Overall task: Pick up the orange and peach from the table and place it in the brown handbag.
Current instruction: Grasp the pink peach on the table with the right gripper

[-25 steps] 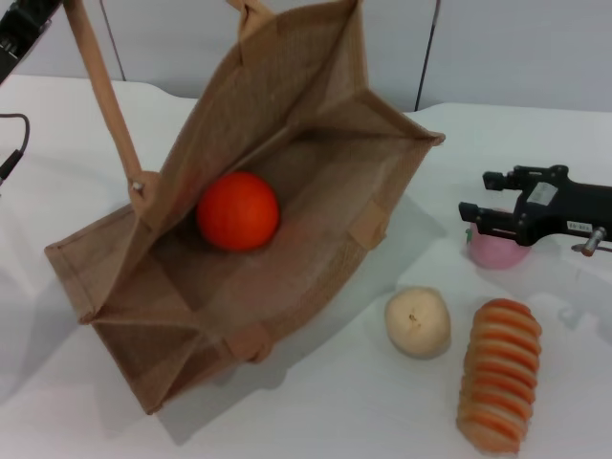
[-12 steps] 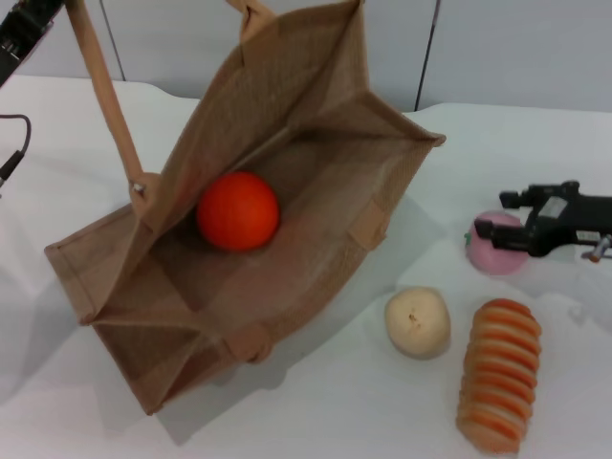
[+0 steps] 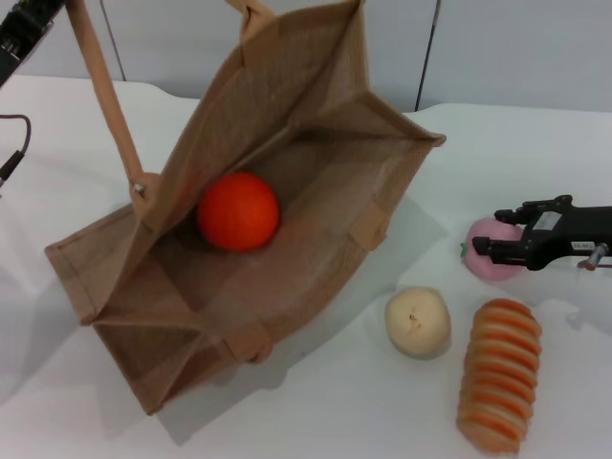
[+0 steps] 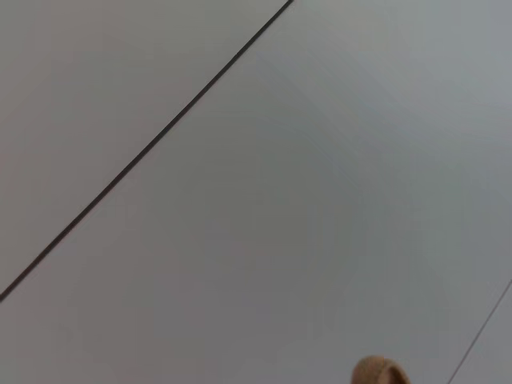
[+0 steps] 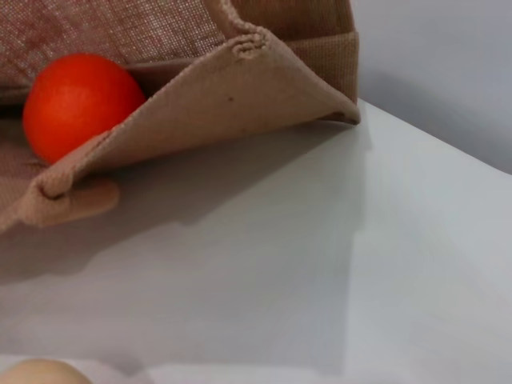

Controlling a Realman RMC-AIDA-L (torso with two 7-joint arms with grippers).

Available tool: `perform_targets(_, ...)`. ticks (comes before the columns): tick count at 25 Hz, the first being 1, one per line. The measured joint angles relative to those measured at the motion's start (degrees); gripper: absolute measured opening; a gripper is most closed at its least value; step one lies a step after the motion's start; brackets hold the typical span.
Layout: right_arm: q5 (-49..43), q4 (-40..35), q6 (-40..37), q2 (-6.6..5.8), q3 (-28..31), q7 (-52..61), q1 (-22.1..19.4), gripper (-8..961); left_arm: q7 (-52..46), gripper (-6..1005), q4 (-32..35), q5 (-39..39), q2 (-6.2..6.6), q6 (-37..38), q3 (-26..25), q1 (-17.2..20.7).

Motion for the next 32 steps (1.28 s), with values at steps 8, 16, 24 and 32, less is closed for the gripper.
perform_targets(8, -0.09, -0.97, 0.02, 0.32, -0.15, -0.37, -0.45, 539, 0.00, 142, 0.00, 0.00, 0.11, 0.10, 0.00, 0.08)
perform_targets(16, 0.15, -2.13, 0.19, 0.64, 0.00, -1.24, -1.08, 468, -0.01, 146, 0.00, 0.10, 0.11, 0.19, 0.11, 0.00)
perform_targets(24, 0.40, -3.27, -0.84, 1.11, 0.56, -0.93, -1.77, 404, 0.06, 149, 0.00, 0.10, 0.02, 0.94, 0.37, 0.01)
perform_targets(32, 0.32, -9.03, -3.77, 1.31, 5.00, -1.18, -5.75, 340, 0.06, 153, 0.00, 0.09, 0.07, 0.99, 0.41, 0.14)
